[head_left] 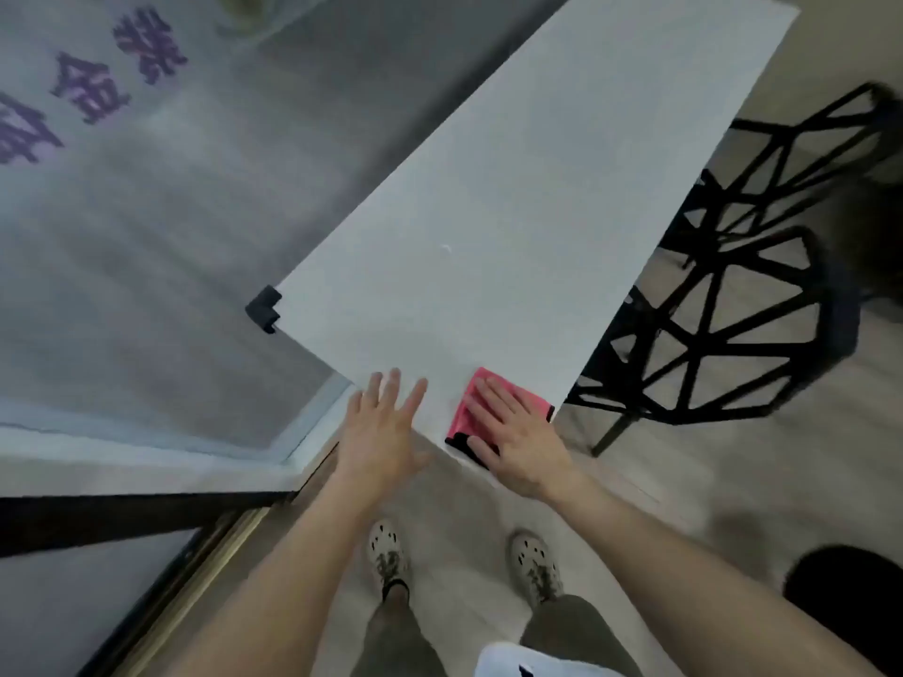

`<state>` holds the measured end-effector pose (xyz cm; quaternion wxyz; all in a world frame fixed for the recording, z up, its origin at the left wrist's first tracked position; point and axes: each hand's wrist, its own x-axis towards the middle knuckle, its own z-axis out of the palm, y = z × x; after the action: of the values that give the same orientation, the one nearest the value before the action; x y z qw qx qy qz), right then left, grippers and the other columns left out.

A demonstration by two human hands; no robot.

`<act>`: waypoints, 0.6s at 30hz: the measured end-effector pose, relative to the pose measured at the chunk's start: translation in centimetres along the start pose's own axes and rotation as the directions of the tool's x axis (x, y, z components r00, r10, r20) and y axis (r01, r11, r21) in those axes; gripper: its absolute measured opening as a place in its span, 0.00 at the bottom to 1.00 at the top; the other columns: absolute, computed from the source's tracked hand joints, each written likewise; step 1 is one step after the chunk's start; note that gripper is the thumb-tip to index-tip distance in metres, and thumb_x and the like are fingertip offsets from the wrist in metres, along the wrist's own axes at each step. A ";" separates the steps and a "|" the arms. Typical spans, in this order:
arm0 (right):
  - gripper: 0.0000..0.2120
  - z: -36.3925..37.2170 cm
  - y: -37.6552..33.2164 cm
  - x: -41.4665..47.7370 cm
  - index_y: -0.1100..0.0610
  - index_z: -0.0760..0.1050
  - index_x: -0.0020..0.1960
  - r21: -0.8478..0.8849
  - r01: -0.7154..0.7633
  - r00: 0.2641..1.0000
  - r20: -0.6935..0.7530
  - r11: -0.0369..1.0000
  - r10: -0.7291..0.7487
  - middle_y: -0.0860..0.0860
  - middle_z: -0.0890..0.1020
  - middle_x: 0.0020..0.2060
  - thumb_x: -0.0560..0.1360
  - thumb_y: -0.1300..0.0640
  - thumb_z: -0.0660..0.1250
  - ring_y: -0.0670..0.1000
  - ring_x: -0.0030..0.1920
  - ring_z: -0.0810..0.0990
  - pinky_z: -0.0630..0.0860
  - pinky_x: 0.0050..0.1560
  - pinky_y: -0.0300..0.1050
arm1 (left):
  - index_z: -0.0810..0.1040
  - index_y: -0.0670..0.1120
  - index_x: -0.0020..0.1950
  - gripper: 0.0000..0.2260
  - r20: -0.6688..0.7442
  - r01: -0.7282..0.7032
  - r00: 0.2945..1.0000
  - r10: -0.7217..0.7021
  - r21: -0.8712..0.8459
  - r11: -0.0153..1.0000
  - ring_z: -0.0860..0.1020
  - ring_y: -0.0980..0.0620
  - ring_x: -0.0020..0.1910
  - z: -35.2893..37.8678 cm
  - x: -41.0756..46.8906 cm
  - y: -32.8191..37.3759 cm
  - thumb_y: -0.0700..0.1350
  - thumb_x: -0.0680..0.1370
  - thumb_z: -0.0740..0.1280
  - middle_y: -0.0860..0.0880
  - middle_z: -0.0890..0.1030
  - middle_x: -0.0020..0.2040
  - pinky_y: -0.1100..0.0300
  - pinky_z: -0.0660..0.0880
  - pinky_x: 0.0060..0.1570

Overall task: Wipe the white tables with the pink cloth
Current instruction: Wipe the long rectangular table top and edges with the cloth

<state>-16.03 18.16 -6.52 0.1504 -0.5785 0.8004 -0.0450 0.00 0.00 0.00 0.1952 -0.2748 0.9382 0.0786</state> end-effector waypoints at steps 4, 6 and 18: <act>0.31 3.7 -1.0 0.5 0.48 0.51 0.88 -0.038 -0.137 0.988 -0.084 0.990 0.133 0.50 0.46 0.88 0.89 0.38 0.51 0.52 0.88 0.42 0.51 0.86 0.64 | 0.38 0.59 0.89 0.57 0.103 0.036 0.994 -0.031 -0.040 0.999 0.38 0.37 0.88 1.3 4.7 -2.6 0.74 0.74 0.71 0.44 0.36 0.89 0.39 0.44 0.86; 0.32 4.7 -0.9 0.7 0.47 0.51 0.88 -0.034 -0.155 0.982 -0.113 0.987 0.150 0.51 0.47 0.88 0.88 0.37 0.52 0.54 0.88 0.45 0.53 0.85 0.67 | 0.36 0.58 0.88 0.60 0.105 0.043 0.994 -0.039 -0.035 0.998 0.37 0.36 0.87 1.8 5.7 -2.7 0.75 0.72 0.72 0.43 0.34 0.88 0.38 0.46 0.86; 0.37 1.6 7.8 3.1 0.43 0.46 0.88 -0.082 -0.028 0.997 -0.079 0.996 0.022 0.50 0.44 0.88 0.86 0.30 0.51 0.53 0.88 0.43 0.53 0.85 0.65 | 0.37 0.57 0.88 0.62 0.100 0.047 0.994 -0.038 -0.085 0.995 0.37 0.34 0.87 0.7 5.5 -2.3 0.73 0.70 0.76 0.42 0.34 0.88 0.37 0.48 0.86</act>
<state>-23.53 17.98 -10.50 0.0953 -0.5719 0.8141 -0.0323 -2.76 -4.44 -3.03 0.2305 -0.2989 0.9170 0.1289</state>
